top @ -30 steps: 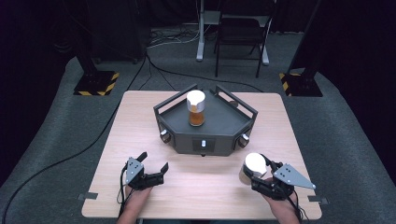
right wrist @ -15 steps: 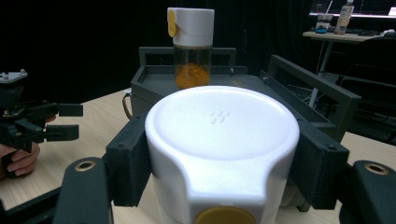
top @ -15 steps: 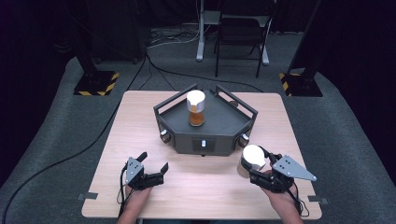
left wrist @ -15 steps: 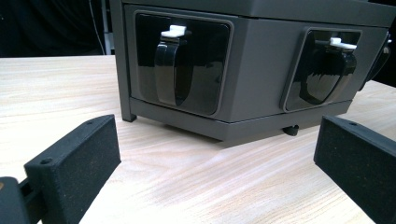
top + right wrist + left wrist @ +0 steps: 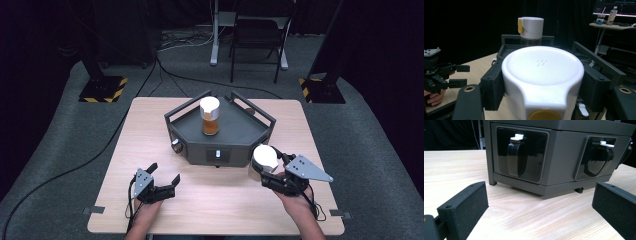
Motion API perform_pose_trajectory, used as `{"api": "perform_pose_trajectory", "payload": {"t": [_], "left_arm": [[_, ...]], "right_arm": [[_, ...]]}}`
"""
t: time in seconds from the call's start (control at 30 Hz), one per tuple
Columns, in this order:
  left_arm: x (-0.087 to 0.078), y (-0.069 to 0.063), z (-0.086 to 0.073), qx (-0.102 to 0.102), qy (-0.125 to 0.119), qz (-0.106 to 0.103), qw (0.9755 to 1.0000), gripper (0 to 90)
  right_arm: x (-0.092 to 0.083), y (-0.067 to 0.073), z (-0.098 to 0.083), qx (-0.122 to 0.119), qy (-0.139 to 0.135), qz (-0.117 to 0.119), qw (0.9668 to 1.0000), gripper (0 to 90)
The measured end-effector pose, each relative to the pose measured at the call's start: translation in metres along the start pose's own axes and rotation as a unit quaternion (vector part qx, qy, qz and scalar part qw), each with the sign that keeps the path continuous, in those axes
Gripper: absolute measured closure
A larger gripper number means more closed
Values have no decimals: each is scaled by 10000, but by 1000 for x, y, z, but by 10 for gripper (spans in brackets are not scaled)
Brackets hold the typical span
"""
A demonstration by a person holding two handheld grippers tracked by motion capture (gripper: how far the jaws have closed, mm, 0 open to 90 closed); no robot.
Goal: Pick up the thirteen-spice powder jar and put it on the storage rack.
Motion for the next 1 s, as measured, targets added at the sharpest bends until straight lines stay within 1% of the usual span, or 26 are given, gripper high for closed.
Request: {"api": "perform_pose_trajectory", "payload": {"t": [0.23, 0.3, 0.57, 0.7, 0.77, 0.83, 1.0], "left_arm": [[0, 0, 0, -15, -7, 10, 10000, 1], [0, 0, 0, -5, -13, 4, 10000, 1], [0, 1, 0, -35, -24, -22, 10000, 1], [-1, 2, -1, -47, -38, -53, 10000, 1], [-1, 3, -1, -68, -52, -53, 9999, 1], [-1, 3, -1, -99, -63, -38, 9999, 1], [-2, 3, -1, -127, -80, -24, 9999, 1]], "right_arm": [[10, 2, 8, -18, -85, 18, 10000, 298], [14, 2, 10, 18, -111, 18, 9999, 298], [28, 3, 21, 63, -163, -127, 9998, 299], [33, 6, 25, 84, -217, -214, 9995, 299], [35, 9, 28, 88, -265, -273, 9992, 299], [36, 12, 29, 96, -368, -317, 9988, 299], [45, 16, 33, 115, -462, -399, 9981, 299]]}}
Point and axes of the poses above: each handheld gripper's, and its own axes: x roughly forward along the jaws, z roughly out of its top, y roughly to its left, the point moved 2 cm from there along x, roughly forward along the jaws, and after that the axes turned 7 degrees about -z, right-handed, at the moved point
